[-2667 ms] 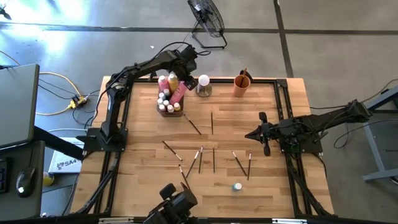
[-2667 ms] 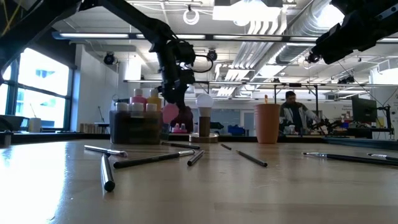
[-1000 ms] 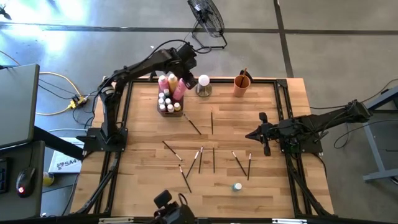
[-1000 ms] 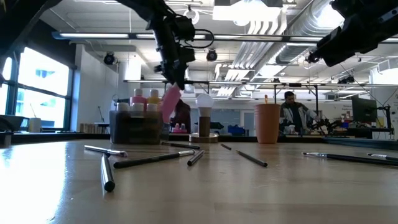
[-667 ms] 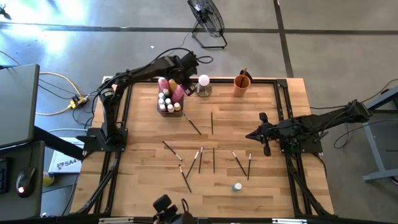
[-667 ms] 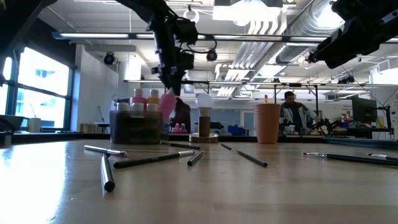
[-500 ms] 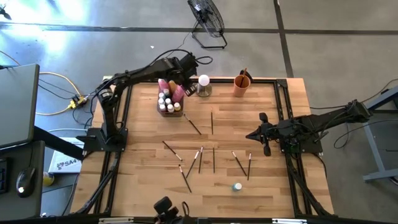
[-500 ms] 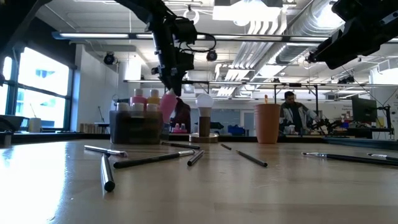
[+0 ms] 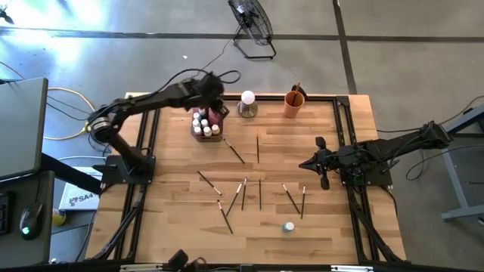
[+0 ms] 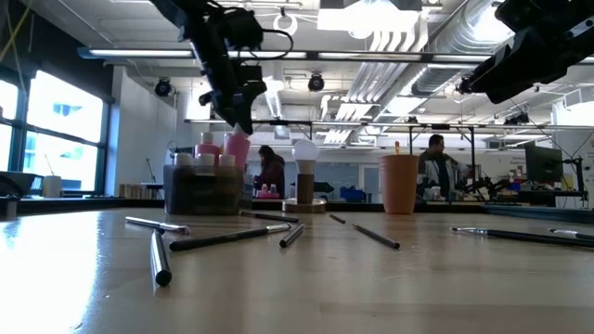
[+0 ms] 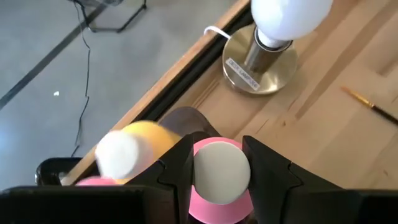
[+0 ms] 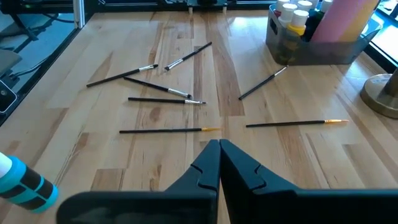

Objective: Pick & Place Paint Supplies
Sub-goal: Adjust the large pink paint bottle

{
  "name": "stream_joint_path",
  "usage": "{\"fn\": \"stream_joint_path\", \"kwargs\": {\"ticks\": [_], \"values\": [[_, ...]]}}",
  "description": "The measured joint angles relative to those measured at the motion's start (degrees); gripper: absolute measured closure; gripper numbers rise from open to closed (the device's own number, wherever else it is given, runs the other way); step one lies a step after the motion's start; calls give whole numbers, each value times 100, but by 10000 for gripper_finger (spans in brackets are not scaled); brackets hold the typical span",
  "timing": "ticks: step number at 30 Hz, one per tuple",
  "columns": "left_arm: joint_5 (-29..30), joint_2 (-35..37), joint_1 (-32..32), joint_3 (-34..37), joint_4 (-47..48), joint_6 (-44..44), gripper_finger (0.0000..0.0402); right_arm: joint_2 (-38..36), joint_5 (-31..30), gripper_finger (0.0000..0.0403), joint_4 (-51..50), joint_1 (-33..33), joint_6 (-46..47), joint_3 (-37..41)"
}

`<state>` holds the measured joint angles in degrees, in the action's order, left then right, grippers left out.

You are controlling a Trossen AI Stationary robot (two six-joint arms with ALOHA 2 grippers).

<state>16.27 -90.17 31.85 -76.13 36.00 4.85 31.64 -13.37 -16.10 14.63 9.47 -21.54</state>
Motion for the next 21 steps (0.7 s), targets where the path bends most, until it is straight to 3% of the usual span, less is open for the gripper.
{"fn": "stream_joint_path", "kwargs": {"ticks": [11,21], "values": [[135,1135,1,2020,-1859,527,286,0,-15,401,52,1,-1,0],[143,1517,1,2351,-1971,615,286,0,-15,401,92,1,-8,0]]}}
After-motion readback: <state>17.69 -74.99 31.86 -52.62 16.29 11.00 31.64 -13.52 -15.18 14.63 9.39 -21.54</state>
